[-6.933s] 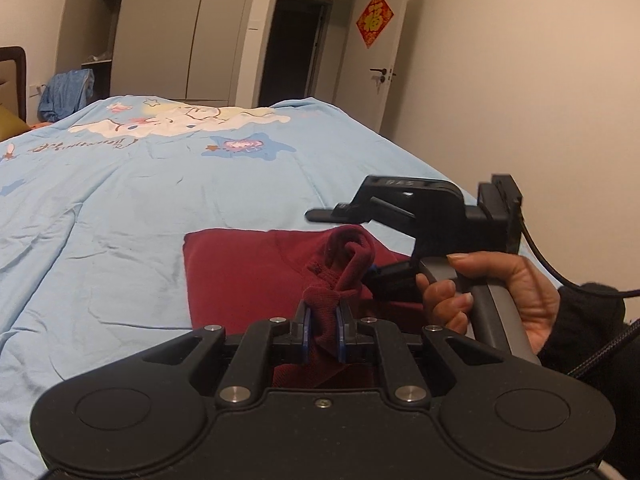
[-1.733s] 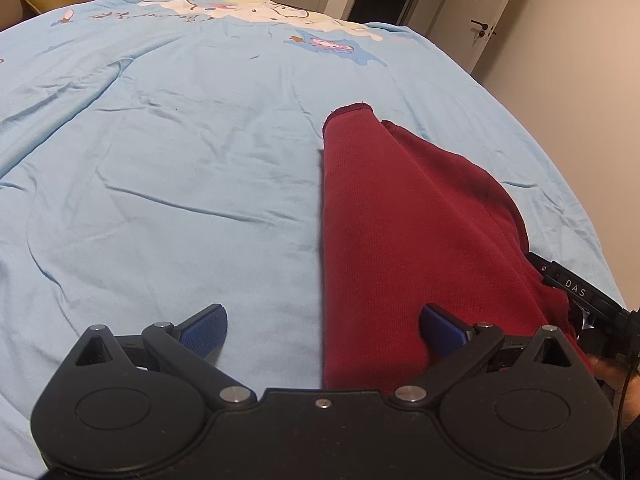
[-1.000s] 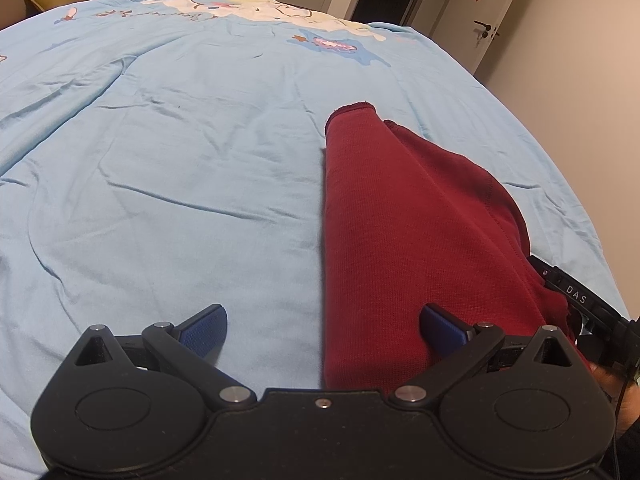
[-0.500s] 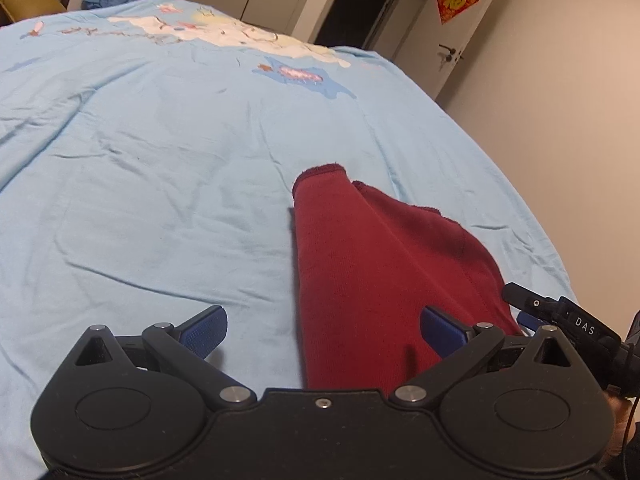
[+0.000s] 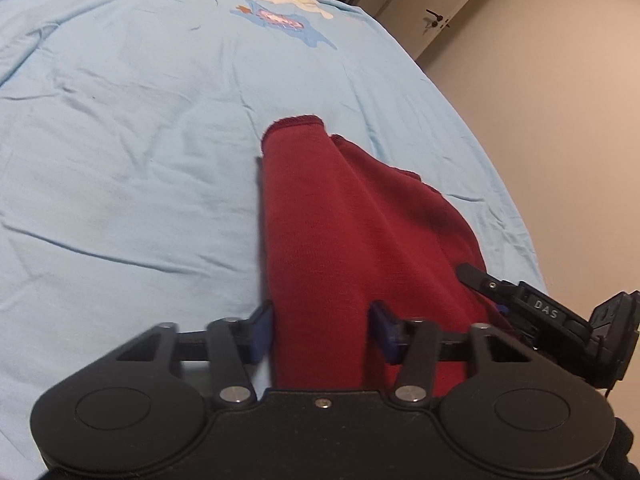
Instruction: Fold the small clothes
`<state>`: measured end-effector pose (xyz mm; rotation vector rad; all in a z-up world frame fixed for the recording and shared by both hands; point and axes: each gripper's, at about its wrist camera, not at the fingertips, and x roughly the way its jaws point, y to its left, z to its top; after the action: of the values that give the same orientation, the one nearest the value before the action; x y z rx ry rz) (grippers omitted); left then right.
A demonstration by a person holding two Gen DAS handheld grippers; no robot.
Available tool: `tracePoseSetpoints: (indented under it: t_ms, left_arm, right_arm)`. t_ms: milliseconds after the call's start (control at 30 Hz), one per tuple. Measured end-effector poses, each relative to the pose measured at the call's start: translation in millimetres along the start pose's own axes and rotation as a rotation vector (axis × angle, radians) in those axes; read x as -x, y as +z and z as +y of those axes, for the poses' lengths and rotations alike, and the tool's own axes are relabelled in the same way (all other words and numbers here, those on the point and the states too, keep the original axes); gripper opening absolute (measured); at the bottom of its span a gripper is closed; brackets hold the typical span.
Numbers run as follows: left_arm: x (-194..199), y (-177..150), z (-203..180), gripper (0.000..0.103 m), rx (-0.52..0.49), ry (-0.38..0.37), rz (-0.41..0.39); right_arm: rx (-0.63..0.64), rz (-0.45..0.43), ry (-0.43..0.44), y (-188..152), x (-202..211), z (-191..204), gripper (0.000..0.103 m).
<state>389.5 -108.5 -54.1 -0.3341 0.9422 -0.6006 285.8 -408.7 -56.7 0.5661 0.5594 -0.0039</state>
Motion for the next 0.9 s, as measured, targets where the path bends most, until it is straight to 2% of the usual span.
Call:
tracePoseSetpoints:
  t_ms: [67,133,200,267,433,633,733,900]
  left_arm:
    - [0,1,-7,0.044,-0.033,0.026,0.004]
    - [2,1,-16,0.038,-0.067,0.054,-0.002]
    - [6,2,-23,0.031,-0.095,0.071,-0.014]
    - [10,3,-31,0.029,-0.121,0.098,-0.018]
    - [24,14,-47,0.027,-0.156,0.127,-0.035]
    - [54,32,-52,0.027,-0.204,0.171,-0.116]
    - [68,45,-44,0.027,-0.211,0.209,-0.142]
    - [87,63,-20,0.027,-0.200,0.287,-0.157]
  right_arm:
    - [0.009,-0.007,0.007,0,3,3,0.038]
    - [0.044,-0.018,-0.003,0,6,8,0.028]
    - [0.080,-0.031,-0.013,1,10,14,0.021]
    - [0.100,-0.048,-0.008,2,15,18,0.018]
    - [0.149,-0.094,0.016,10,28,36,0.016]
    - [0.190,-0.137,0.076,21,29,66,0.015]
    - [0.189,-0.143,0.114,29,19,84,0.015]
    - [0.188,-0.099,0.165,37,-18,120,0.015]
